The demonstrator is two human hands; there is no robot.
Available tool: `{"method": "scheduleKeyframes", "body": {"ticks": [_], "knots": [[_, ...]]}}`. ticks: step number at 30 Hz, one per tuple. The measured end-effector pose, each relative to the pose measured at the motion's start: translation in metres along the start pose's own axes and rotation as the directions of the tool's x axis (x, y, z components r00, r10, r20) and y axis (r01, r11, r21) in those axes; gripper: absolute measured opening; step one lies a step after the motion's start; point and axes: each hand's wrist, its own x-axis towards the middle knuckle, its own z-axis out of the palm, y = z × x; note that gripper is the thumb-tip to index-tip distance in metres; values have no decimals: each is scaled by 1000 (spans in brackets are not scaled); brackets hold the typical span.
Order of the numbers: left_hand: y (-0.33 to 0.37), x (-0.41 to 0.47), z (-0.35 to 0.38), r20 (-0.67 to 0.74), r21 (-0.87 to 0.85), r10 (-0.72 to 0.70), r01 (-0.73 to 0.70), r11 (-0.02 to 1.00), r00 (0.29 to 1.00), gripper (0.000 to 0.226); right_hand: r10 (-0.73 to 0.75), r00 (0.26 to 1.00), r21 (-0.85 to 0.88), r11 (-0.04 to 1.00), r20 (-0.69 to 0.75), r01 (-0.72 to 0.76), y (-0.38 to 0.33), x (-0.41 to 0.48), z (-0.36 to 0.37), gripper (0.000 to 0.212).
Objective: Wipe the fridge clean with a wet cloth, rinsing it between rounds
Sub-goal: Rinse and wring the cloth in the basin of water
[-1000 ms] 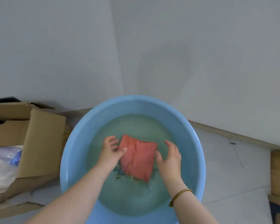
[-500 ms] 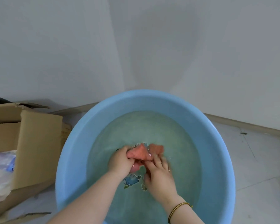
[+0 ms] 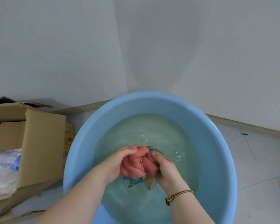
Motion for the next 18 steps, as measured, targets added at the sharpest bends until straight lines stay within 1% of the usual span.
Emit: {"method": "scheduleKeyframes", "body": {"ticks": [1, 2, 3, 4, 5, 7, 9, 10, 11, 12, 13, 14, 15, 16, 17, 18], "knots": [[-1, 0, 0, -14, -38, 7, -8, 999, 1000, 31, -19, 1000, 59, 998, -13, 20, 3, -2, 1, 19], [-2, -1, 2, -62, -100, 15, -22, 995, 998, 40, -40, 999, 108, 993, -28, 42, 6, -5, 1, 21], [-3, -1, 5, -113, -186, 21, -42, 982, 993, 43, -51, 998, 135, 989, -46, 57, 9, -9, 2, 22], [-3, -3, 9, -153, -243, 32, -69, 968, 988, 43, -60, 997, 140, 988, -56, 67, 13, -12, 2, 21], [-3, -6, 15, -160, -279, 42, -86, 957, 986, 40, -54, 997, 132, 989, -50, 60, 16, -15, 3, 19], [-2, -14, 30, -146, -271, 72, -110, 956, 987, 34, 13, 1000, 75, 997, 18, -14, 22, -21, 6, 21], [-3, -20, 39, -163, -271, 118, -160, 949, 980, 29, 99, 982, 48, 993, 160, -108, 28, -26, 10, 30], [-3, -21, 40, -177, -279, 137, -184, 943, 975, 26, 112, 973, 74, 989, 202, -129, 29, -29, 11, 31], [-4, -24, 39, -209, -283, 157, -213, 935, 965, 21, 93, 974, 125, 985, 206, -120, 27, -34, 10, 28], [-4, -26, 38, -257, -249, 182, -247, 937, 949, 16, 45, 983, 182, 980, 176, -77, 24, -37, 10, 22], [-5, -27, 35, -309, -180, 212, -276, 944, 927, 12, -34, 995, 205, 979, 94, 14, 22, -41, 10, 18], [-6, -27, 34, -350, -100, 242, -292, 951, 905, 11, -134, 991, 171, 976, -10, 134, 20, -46, 11, 15], [-6, -26, 34, -388, -21, 268, -299, 954, 882, 10, -241, 966, 80, 965, -96, 249, 19, -53, 13, 17], [-8, -25, 34, -419, 43, 283, -292, 955, 863, 9, -347, 929, -27, 938, -132, 346, 20, -58, 19, 20], [-7, -26, 39, -439, 73, 290, -288, 955, 850, 11, -443, 889, -142, 893, -112, 427, 21, -63, 26, 23], [-5, -28, 44, -456, 92, 297, -287, 953, 839, 15, -509, 858, -251, 841, -66, 479, 23, -67, 33, 26]]}}
